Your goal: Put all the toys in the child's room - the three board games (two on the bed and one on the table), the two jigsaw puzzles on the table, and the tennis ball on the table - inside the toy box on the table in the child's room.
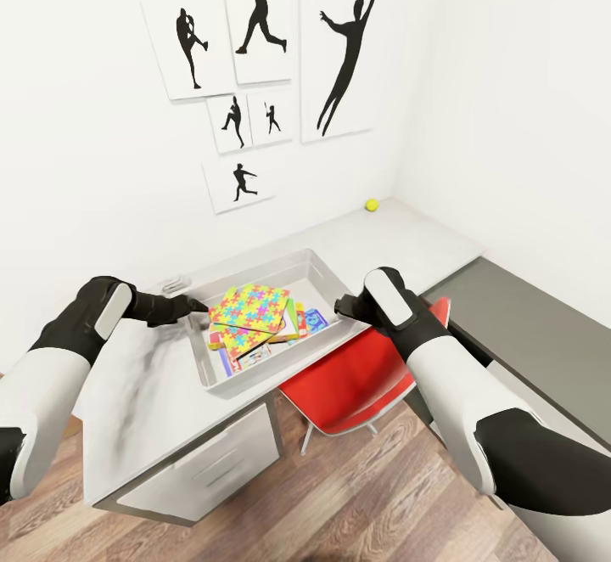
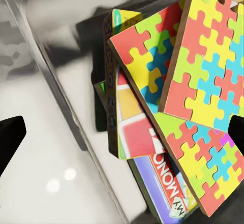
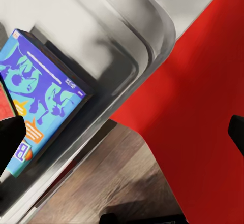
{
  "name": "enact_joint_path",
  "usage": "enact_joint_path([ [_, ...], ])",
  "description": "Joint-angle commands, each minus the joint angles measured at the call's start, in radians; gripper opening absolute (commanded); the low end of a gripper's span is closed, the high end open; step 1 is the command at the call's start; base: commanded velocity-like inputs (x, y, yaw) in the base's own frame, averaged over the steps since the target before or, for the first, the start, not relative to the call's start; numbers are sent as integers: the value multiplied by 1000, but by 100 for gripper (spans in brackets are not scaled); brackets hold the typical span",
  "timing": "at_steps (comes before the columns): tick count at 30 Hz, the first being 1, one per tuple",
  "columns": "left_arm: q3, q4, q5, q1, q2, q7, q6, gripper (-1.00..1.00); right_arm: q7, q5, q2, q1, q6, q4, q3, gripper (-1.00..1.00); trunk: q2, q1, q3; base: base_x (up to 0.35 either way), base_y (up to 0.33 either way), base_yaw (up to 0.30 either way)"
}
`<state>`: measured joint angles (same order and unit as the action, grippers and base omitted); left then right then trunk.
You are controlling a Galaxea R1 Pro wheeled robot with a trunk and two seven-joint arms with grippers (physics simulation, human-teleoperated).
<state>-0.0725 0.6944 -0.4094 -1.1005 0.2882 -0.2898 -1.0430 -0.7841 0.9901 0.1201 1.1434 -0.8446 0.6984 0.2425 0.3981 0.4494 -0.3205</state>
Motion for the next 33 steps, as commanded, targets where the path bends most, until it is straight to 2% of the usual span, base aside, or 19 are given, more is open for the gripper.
enact_joint_path([
  [1,-3,0,9,-1,2,-11,-1,100,-10,10,0,1,-1,5,2,100,2,1,-1,0,0,-65],
  [7,7,0,8,-1,8,-12,-3,100,-13,10,-3,-15,-4,87,-1,100,2,1,7,0,0,-96],
  [12,63,0,8,-1,16,-12,-4,100,-16,13,-31,-26,-13,176,-1,100,2,1,14,0,0,-116],
  [15,104,0,9,-1,38,-14,-4,100,-16,16,-51,-34,-32,232,-2,100,2,1,18,0,0,-120],
  [20,118,0,9,-1,72,-42,-4,100,-16,19,-58,-62,-53,306,-11,100,2,1,26,0,0,-121],
  [25,121,0,8,-1,121,-124,-4,100,-15,20,-60,-97,-81,394,-42,100,2,1,33,0,0,-121],
  [29,121,0,9,-1,184,-205,-4,100,-13,23,-60,-135,-138,480,-96,100,2,1,39,0,0,-121],
  [30,121,0,9,-1,211,-233,-4,100,-9,26,-60,-152,-161,516,-123,100,2,1,41,0,0,-121],
  [33,120,0,9,-1,253,-279,-4,100,11,34,-60,-180,-190,576,-165,100,2,1,45,0,0,-121],
])
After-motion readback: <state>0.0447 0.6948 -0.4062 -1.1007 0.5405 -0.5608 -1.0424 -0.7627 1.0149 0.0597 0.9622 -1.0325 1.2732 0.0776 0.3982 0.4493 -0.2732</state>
